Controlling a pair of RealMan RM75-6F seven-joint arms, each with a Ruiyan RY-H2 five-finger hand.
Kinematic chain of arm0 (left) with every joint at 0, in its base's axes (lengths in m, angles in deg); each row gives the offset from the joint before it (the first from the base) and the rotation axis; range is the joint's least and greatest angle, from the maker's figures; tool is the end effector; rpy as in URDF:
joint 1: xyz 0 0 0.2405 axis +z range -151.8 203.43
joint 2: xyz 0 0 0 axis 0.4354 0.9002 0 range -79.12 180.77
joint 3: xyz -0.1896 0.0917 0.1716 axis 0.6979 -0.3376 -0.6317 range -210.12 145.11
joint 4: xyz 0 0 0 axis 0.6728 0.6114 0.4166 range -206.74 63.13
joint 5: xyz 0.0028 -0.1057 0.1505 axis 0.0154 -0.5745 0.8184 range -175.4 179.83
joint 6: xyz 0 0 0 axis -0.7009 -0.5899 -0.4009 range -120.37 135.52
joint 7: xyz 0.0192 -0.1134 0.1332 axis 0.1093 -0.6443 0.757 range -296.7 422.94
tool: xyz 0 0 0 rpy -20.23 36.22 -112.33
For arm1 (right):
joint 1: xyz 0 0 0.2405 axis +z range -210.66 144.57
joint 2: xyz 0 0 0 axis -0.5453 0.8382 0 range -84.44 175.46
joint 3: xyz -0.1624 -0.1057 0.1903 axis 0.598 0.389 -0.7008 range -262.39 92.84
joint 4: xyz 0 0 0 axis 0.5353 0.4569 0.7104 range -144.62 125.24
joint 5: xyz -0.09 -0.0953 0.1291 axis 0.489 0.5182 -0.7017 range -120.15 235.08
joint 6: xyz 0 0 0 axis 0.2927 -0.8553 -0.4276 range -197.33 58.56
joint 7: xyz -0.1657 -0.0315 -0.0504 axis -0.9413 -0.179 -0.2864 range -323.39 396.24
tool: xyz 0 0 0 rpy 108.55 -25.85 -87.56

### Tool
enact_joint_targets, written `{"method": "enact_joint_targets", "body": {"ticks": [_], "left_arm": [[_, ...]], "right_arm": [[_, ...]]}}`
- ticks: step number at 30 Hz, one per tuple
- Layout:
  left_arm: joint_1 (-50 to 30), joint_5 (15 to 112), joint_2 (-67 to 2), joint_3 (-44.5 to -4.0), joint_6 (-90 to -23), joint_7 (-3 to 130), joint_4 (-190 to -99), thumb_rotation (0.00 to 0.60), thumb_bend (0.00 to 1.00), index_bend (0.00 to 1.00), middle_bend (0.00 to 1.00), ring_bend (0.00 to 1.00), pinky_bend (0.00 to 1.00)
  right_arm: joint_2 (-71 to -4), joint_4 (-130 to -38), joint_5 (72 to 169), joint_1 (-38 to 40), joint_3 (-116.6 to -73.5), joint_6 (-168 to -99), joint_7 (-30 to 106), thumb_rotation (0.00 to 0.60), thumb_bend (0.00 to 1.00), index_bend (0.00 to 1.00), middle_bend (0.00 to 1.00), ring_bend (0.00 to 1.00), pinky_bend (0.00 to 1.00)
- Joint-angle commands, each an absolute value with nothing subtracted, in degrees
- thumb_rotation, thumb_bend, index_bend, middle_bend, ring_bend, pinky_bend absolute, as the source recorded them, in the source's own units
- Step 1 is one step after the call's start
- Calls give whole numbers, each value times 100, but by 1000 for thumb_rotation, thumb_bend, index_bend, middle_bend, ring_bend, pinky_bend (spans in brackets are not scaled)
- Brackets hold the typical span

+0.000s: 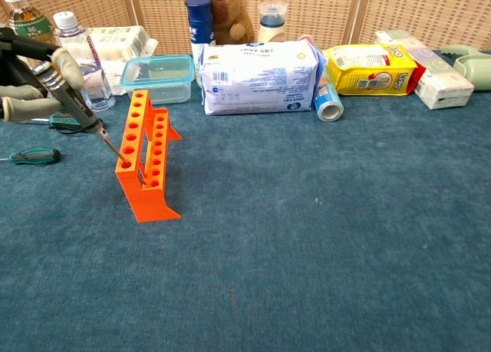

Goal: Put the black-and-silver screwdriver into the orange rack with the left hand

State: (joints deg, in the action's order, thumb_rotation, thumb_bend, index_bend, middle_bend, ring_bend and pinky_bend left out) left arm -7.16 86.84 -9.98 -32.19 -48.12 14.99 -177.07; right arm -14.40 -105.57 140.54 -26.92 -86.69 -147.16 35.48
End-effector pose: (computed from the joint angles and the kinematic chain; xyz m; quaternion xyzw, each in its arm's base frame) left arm -0.1874 0.2958 0.1022 -0.5433 -0.6834 -0.4591 0.1644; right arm -0.3207 -0.2136 0.1884 0.6148 -0.4246 0.3366 0.5730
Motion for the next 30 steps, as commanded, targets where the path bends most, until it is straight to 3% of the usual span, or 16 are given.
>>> {"method": "enact_joint_targets", "body": {"ticks": [1,14,30], "left_arm": [[-742,8629,-1089,-3202,-4721,1524,-17639,600,468,510,1000,1000,1000],[-824,8449,-1302,-3141,-4459,1905,-17617,600,467,510,1000,1000,1000],[-748,8247,-871,-3044,-4469,2632,-18153,600,466,510,1000,1000,1000]], "right_arm": [[-1434,-10565,14065,-2697,-8665,-14727,3555,411,0,37,0,0,0],[-1392,-10573,14073,-2706,-8669,-14741,3639,409,0,37,0,0,0],[-1361,-10582,14117,-2723,-8660,-14779,3700,412,0,36,0,0,0]]}}
